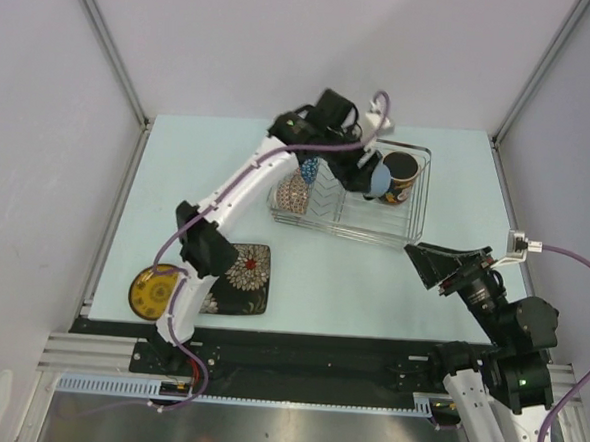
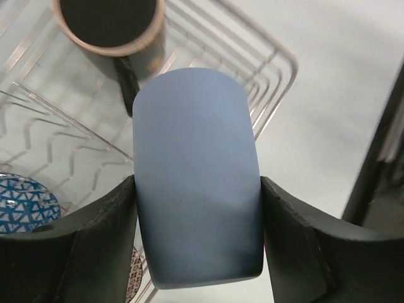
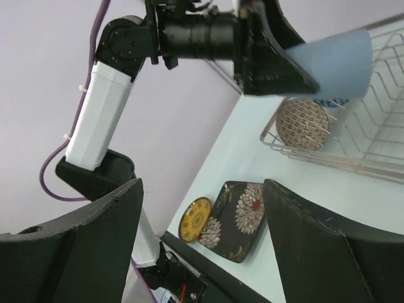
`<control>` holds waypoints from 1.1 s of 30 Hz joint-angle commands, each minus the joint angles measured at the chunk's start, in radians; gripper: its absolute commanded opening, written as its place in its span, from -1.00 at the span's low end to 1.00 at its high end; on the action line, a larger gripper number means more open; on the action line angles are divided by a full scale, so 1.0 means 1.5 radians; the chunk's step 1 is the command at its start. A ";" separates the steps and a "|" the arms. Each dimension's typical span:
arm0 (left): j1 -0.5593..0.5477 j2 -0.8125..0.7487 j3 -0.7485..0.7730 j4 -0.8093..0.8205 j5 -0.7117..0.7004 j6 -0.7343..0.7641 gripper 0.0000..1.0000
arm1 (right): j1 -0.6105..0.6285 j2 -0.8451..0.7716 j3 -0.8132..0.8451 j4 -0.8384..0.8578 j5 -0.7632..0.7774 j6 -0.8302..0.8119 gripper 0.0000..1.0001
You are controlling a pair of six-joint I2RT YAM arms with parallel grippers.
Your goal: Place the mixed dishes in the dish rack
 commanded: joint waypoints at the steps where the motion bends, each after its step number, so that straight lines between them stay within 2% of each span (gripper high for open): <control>1: -0.073 -0.021 -0.095 0.040 -0.135 0.142 -0.99 | -0.002 -0.025 0.010 -0.092 0.027 -0.018 0.61; 6: -0.096 0.032 -0.064 0.042 -0.177 0.171 -0.99 | -0.002 -0.035 0.010 -0.108 0.028 -0.022 0.61; 15: -0.108 0.095 -0.062 0.115 -0.267 0.221 -0.99 | -0.002 -0.049 0.009 -0.122 0.026 -0.018 0.58; 33: -0.183 0.151 -0.089 0.159 -0.290 0.311 -0.99 | -0.001 -0.070 -0.002 -0.151 0.041 -0.017 0.57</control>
